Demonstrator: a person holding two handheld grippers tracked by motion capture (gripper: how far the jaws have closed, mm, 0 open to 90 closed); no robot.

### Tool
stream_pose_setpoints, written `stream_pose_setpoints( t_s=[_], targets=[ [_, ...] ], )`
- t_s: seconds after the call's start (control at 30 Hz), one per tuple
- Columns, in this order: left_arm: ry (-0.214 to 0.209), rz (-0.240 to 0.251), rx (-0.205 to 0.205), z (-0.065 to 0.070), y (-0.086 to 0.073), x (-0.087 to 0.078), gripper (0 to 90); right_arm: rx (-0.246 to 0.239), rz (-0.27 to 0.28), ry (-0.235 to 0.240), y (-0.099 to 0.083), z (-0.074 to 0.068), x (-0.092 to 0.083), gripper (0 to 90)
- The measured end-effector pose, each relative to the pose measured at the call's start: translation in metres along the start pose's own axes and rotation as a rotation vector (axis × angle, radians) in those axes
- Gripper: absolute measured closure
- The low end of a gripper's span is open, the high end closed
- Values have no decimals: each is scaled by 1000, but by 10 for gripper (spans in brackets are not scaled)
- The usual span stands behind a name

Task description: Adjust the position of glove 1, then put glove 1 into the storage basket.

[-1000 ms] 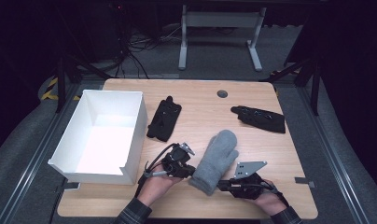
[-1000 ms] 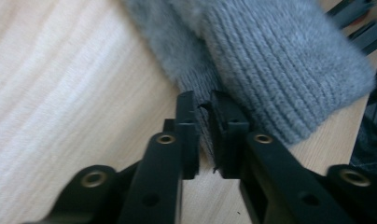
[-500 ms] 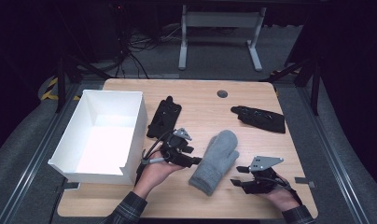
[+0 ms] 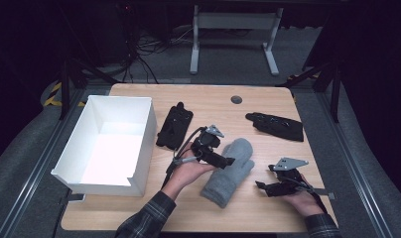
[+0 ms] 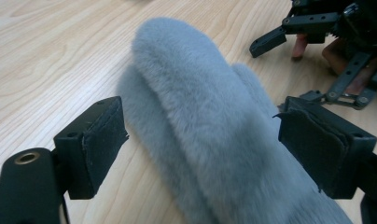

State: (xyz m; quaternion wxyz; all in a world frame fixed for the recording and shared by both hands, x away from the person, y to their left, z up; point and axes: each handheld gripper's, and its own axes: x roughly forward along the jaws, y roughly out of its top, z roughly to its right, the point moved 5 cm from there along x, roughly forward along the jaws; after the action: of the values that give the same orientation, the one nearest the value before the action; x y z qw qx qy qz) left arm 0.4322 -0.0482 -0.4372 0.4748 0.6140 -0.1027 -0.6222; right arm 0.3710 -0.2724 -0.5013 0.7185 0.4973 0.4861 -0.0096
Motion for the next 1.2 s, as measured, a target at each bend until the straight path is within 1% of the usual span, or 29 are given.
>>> stream_pose_setpoints(
  t_s=[0.03, 0.07, 0.1, 0.17, 0.2, 0.23, 0.33, 0.47, 0.5, 0.57, 0.6, 0.63, 0.7, 0.73, 0.77, 0.8, 0.83, 0.87, 0.9, 0.93, 1.0, 1.13, 1.2],
  targets=[
    [-2, -8, -2, 0, 0, 5, 151, 2, 2, 0, 0, 0, 0, 180],
    [-4, -35, -12, -2, -3, 13, 150, 2, 3, -2, 0, 1, 1, 173],
    [-4, -35, -12, -2, -3, 13, 147, 2, 3, -2, 0, 1, 1, 173],
    [-11, -56, -22, -3, -6, 19, 146, 1, 6, -1, 0, 1, 1, 168],
    [-5, -73, -21, -4, -9, 22, 146, 0, 6, 0, 0, 1, 1, 166],
    [-3, -79, -20, -5, -10, 24, 145, 0, 7, 1, 0, 1, 1, 166],
    [-14, -102, -39, -8, -18, 30, 143, 0, 9, 2, 0, 1, 1, 164],
    [-51, -111, -58, -13, -28, 38, 135, 2, 10, 3, 0, 1, 1, 163],
    [-58, -117, -57, -15, -30, 39, 134, 3, 11, 3, 0, 1, 1, 163],
    [-83, -115, -73, -17, -32, 41, 134, 2, 13, 4, 0, 1, 1, 162],
    [-81, -120, -72, -18, -33, 41, 136, 2, 15, 4, 0, 2, 1, 162],
    [-95, -115, -70, -18, -34, 42, 140, 1, 16, 5, -1, 2, 1, 162],
    [-105, -116, -58, -17, -34, 42, 162, 2, 17, 5, -1, 2, 2, 162],
    [-113, -116, -56, -16, -34, 42, 192, 1, 17, 5, -1, 2, 2, 162],
    [-133, -116, -56, -15, -34, 42, 226, 0, 17, 5, -1, 2, 2, 162],
    [-158, -121, -60, -14, -34, 42, 283, 1, 19, 6, -1, 2, 2, 161],
    [-158, -121, -60, -14, -34, 42, 375, 1, 19, 6, -1, 2, 2, 161],
    [-183, -127, -67, -14, -34, 42, 375, 0, 20, 6, -1, 2, 2, 160],
    [-195, -132, -72, -14, -35, 41, 429, -1, 21, 6, -1, 2, 2, 158],
    [-212, -135, -75, -15, -35, 41, 470, -2, 23, 6, -1, 2, 2, 156],
    [-232, -138, -82, -15, -35, 41, 547, -2, 26, 2, -1, 2, 2, 154],
    [-216, -150, -67, -13, -34, 38, 670, -4, 38, 0, -1, 1, 3, 147],
    [-207, -150, -57, -12, -33, 37, 696, -4, 38, 0, -1, 1, 3, 147]
  ],
)
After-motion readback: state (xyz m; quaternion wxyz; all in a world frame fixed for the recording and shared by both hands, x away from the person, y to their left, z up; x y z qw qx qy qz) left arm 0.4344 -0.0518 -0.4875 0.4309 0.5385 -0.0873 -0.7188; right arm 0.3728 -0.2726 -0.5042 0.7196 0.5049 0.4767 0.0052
